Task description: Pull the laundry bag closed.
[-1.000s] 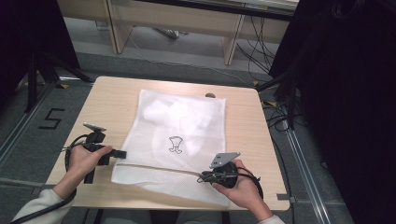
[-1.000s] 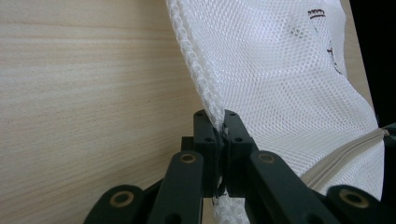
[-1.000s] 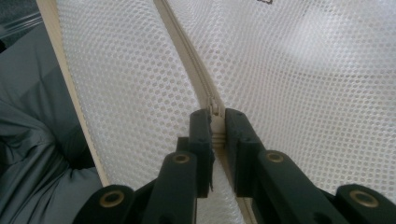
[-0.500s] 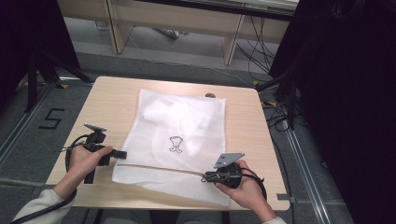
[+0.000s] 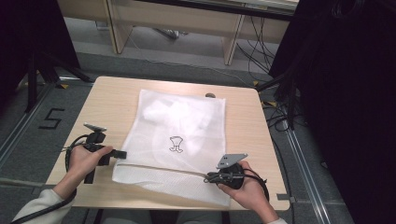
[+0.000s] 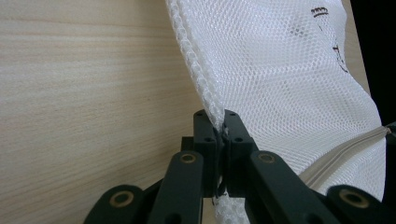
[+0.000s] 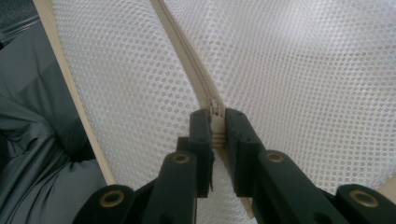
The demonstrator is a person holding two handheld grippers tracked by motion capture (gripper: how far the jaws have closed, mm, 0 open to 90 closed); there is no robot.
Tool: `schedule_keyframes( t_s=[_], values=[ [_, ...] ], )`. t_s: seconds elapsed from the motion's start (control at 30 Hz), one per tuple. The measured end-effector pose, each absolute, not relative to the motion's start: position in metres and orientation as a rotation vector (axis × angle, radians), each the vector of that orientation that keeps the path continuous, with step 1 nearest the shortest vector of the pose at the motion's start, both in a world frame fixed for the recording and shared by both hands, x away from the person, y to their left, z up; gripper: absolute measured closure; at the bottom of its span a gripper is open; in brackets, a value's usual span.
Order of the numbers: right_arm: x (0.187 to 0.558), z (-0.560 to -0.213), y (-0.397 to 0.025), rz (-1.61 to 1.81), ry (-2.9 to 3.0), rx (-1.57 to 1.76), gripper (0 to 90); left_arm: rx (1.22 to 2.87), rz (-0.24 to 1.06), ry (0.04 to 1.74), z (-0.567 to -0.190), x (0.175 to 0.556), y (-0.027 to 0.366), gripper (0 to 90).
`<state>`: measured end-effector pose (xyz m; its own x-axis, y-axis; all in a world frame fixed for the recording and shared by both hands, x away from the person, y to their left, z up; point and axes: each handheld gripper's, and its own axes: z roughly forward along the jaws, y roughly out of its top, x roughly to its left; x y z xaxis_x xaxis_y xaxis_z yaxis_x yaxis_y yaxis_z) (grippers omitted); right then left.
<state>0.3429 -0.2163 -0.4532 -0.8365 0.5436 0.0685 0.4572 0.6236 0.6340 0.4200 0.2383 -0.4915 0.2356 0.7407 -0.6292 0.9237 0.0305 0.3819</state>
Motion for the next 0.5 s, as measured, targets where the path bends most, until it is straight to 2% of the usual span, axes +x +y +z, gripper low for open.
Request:
schedule_keyframes(
  t_s=[0.23, 0.3, 0.5],
  values=[
    [0.3442, -0.4518, -0.2205, 0.982, 2.715, 0.819, 82.7, 1.724, -0.32, 1.59, -0.49, 0.4186, 0.2372, 85.9],
    [0.3434, -0.453, -0.2211, 0.988, 2.701, 0.823, 82.6, 1.753, -0.297, 1.544, -0.4917, 0.4202, 0.2383, 85.9],
    [0.3423, -0.4538, -0.2221, 1.003, 2.699, 0.834, 82.7, 1.757, -0.298, 1.548, -0.4916, 0.4201, 0.2386, 85.9]
  ],
)
